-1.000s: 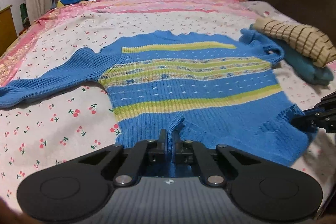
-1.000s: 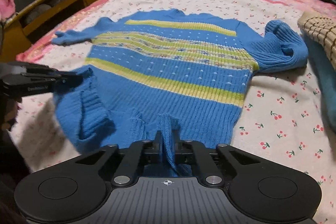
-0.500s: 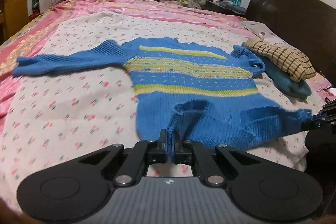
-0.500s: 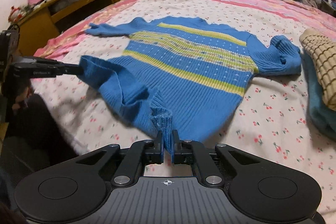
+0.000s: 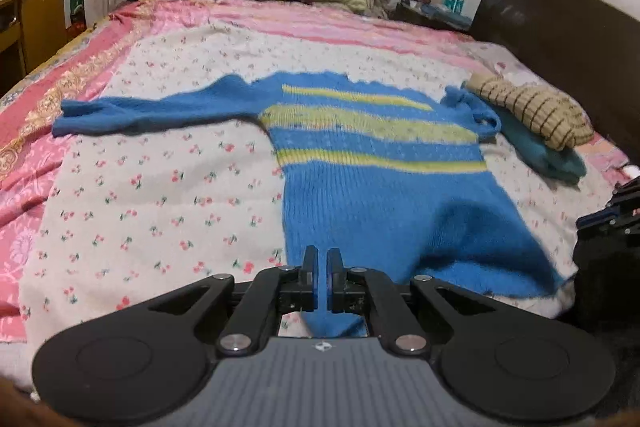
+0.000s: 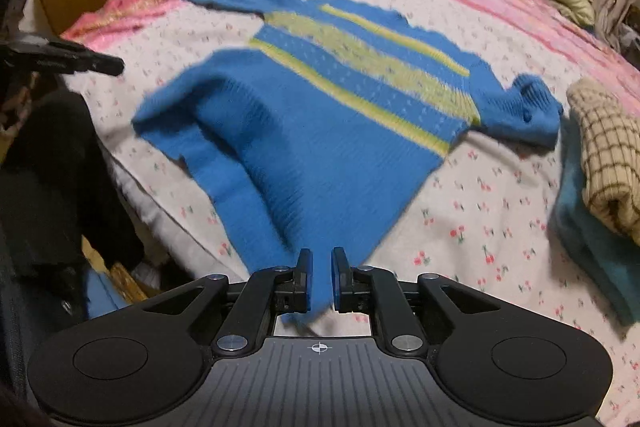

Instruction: Fold small clothes

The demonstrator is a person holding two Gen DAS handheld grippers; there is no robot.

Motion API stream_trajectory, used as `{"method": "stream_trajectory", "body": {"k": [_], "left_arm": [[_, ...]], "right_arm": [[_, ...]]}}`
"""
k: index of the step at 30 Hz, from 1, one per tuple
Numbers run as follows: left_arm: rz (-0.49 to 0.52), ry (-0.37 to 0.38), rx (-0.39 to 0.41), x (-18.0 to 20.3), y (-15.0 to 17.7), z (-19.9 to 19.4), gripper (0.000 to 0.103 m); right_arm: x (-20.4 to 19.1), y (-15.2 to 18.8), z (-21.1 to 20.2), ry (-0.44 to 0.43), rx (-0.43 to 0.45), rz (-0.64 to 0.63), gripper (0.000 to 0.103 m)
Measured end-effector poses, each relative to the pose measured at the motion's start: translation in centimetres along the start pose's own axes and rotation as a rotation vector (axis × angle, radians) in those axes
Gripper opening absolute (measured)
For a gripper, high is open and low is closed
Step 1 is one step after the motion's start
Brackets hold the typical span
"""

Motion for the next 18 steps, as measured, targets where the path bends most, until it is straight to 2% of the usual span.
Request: {"method": "stream_trajectory", "body": {"k": [4, 7, 11, 14, 15, 18], "left_arm": [[0.032, 0.011, 0.009, 1.4, -1.1, 2.0, 0.011], [0.069, 0.021, -0.046, 3.1, -0.9, 4.6, 0.011], [0.126, 0.000, -0.171, 4.7, 0.8, 8.0, 0.011], [0.162, -0.032, -0.299, 4.7, 3.3, 9.5, 0.014], [0.167, -0.034, -0.304, 4.6, 3.7, 9.5, 0.015], [0.126, -0.028, -0.310, 4.1, 3.6, 8.7, 0.017]], "right_arm": [[-1.1, -2.1, 1.3, -0.033, 0.066, 0.009, 0.012], [-1.9, -3.6, 3.7, -0.063, 0.090, 0.028, 0.012], [-3.2, -3.7, 7.5, -0.088, 0.039, 0.032, 0.013], [-3.7, -1.9, 9.8, -0.076, -0.071, 0.022, 0.013], [-3.5, -1.2, 10.2, -0.064, -0.093, 0.024, 0.012], [-2.5, -0.7, 9.3, -0.075, -0.083, 0.079, 0.012]]}}
Point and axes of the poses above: each gripper's, at about its wrist camera, not at the fingertips, and z roughly the way its jaws point, x to its right, y to its underside, the point moved 7 cm from there along z, roughly the way its jaws point
